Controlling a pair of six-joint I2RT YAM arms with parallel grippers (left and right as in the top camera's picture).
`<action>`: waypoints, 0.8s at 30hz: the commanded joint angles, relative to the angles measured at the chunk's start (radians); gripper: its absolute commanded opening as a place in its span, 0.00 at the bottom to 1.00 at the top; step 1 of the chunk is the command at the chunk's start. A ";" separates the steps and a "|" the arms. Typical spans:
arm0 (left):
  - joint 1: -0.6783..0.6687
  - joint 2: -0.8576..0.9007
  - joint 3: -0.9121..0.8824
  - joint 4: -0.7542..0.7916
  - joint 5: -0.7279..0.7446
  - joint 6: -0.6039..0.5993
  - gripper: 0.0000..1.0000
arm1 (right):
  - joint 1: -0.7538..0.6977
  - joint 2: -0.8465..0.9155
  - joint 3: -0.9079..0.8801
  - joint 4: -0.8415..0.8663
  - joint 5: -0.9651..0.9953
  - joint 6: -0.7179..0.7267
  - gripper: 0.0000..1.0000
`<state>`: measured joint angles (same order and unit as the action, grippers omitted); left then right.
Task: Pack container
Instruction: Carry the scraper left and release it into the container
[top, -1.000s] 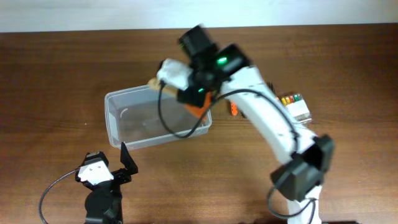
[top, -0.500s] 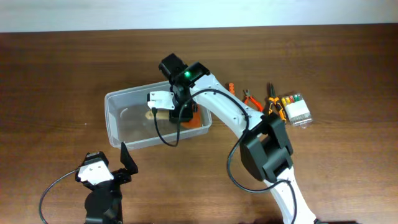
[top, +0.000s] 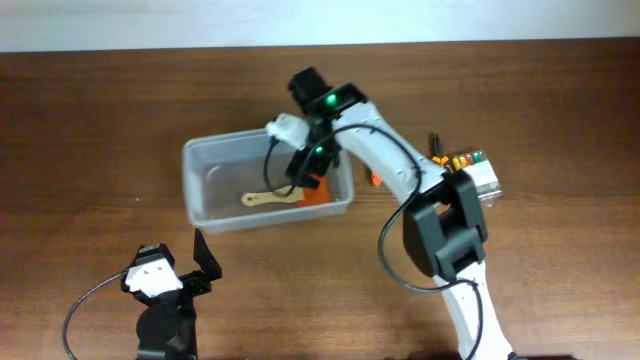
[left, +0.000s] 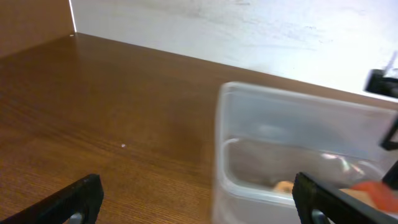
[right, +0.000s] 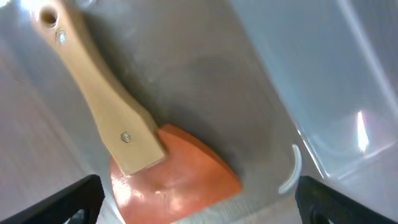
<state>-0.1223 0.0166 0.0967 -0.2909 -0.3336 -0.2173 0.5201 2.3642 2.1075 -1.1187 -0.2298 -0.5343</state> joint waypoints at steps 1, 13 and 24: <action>-0.004 -0.005 -0.004 -0.001 -0.004 0.009 0.99 | -0.071 -0.007 0.004 -0.037 0.002 0.205 0.98; -0.004 -0.005 -0.004 -0.001 -0.003 0.009 0.99 | -0.106 -0.057 0.004 -0.101 -0.023 0.167 0.98; -0.004 -0.005 -0.003 -0.001 -0.003 0.009 0.99 | -0.122 -0.152 0.076 -0.078 -0.234 0.181 0.98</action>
<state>-0.1223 0.0166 0.0967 -0.2909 -0.3336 -0.2173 0.4149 2.2803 2.1269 -1.1946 -0.3904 -0.3702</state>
